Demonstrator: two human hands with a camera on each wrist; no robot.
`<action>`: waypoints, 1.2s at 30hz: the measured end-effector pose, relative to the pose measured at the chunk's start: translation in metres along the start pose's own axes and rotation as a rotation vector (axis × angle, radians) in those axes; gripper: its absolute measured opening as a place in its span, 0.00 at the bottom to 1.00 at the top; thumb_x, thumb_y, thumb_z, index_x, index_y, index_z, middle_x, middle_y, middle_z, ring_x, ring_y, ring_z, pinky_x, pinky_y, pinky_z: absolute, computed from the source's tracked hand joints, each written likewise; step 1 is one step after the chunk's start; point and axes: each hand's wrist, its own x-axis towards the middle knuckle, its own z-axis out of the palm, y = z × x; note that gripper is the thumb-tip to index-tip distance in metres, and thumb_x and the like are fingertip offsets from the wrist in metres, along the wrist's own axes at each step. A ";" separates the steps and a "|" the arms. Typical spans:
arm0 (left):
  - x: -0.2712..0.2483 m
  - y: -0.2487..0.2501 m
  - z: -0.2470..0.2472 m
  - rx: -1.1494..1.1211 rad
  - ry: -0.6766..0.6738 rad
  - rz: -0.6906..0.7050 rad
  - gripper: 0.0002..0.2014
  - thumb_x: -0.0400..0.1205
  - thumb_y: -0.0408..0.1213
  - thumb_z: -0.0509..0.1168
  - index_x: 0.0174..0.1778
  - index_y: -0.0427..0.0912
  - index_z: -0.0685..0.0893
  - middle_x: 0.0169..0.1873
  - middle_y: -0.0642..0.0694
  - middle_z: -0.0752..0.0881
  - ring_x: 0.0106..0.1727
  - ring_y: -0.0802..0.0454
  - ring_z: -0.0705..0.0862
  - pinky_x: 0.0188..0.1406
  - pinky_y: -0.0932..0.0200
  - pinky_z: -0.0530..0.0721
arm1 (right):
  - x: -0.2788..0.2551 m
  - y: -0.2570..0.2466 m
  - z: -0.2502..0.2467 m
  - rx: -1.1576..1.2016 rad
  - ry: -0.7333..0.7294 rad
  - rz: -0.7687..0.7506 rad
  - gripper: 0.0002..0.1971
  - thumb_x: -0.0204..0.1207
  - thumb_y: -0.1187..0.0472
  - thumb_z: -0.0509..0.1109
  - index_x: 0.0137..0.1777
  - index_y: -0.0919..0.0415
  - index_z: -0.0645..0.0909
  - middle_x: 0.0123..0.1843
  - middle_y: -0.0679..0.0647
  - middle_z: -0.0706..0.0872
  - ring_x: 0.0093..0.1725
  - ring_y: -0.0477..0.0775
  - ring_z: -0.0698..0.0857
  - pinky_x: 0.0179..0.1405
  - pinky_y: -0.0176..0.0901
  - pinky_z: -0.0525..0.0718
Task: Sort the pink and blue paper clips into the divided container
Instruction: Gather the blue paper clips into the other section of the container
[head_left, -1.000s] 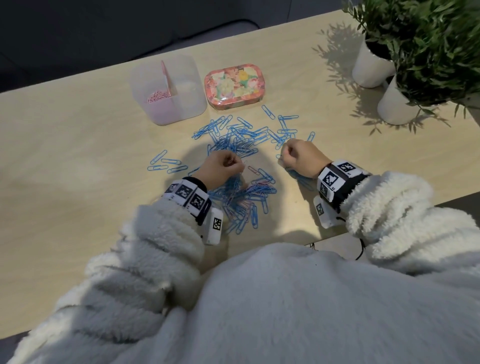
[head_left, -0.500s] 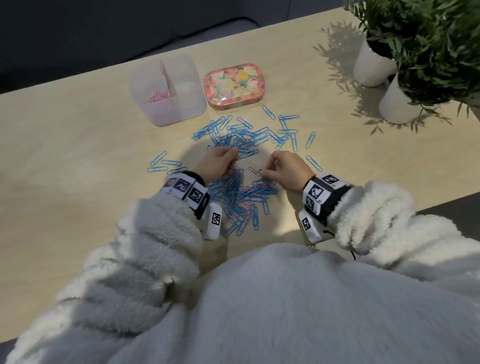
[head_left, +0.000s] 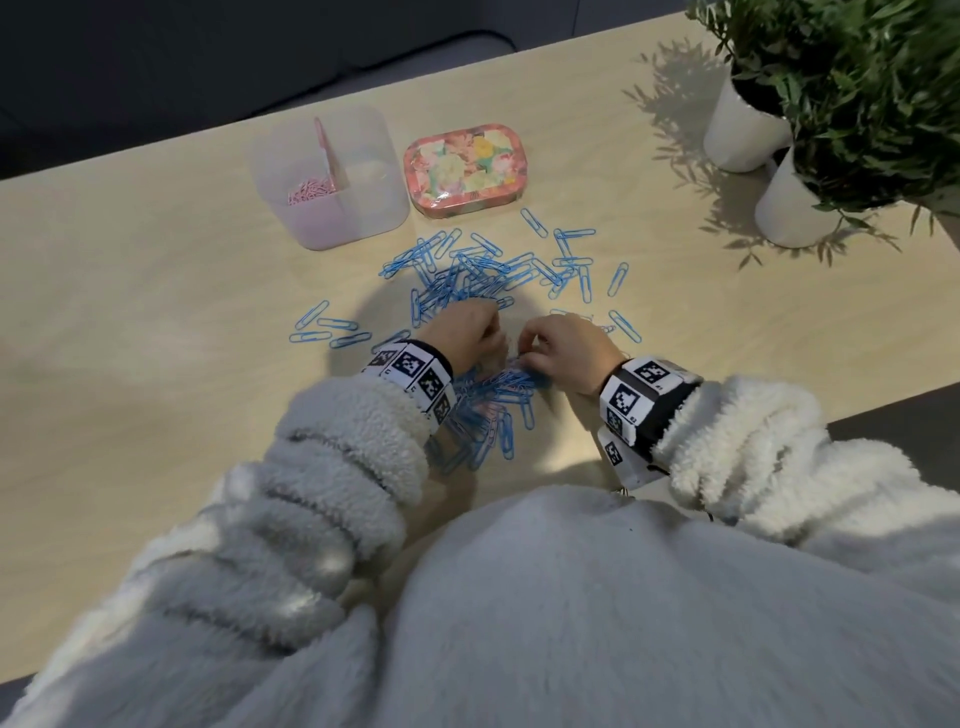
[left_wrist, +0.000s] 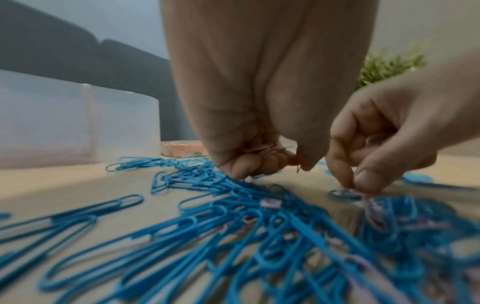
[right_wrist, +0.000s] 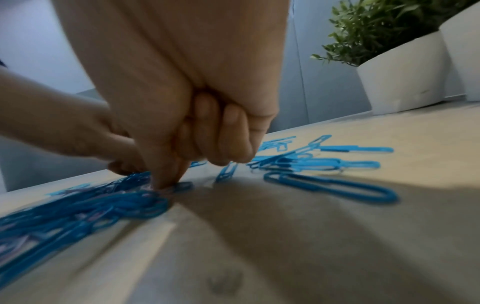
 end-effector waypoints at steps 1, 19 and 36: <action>-0.004 -0.001 -0.002 -0.089 0.038 -0.021 0.06 0.82 0.37 0.59 0.43 0.38 0.74 0.37 0.44 0.79 0.41 0.43 0.79 0.39 0.55 0.71 | 0.003 0.002 0.001 -0.001 0.019 0.021 0.05 0.72 0.57 0.69 0.46 0.54 0.82 0.46 0.56 0.87 0.49 0.60 0.83 0.42 0.44 0.73; -0.049 -0.031 -0.015 -0.476 0.065 -0.356 0.19 0.86 0.41 0.50 0.33 0.40 0.79 0.25 0.45 0.74 0.29 0.49 0.73 0.30 0.59 0.71 | 0.012 0.013 -0.002 0.129 0.173 0.187 0.06 0.69 0.56 0.70 0.34 0.56 0.78 0.34 0.53 0.82 0.39 0.59 0.80 0.37 0.42 0.72; -0.057 -0.028 -0.031 -0.542 0.023 -0.370 0.14 0.82 0.35 0.51 0.29 0.41 0.64 0.27 0.44 0.70 0.28 0.48 0.68 0.30 0.57 0.64 | 0.004 0.035 -0.029 0.487 0.325 0.224 0.06 0.73 0.63 0.71 0.40 0.63 0.88 0.23 0.50 0.80 0.23 0.37 0.75 0.34 0.37 0.74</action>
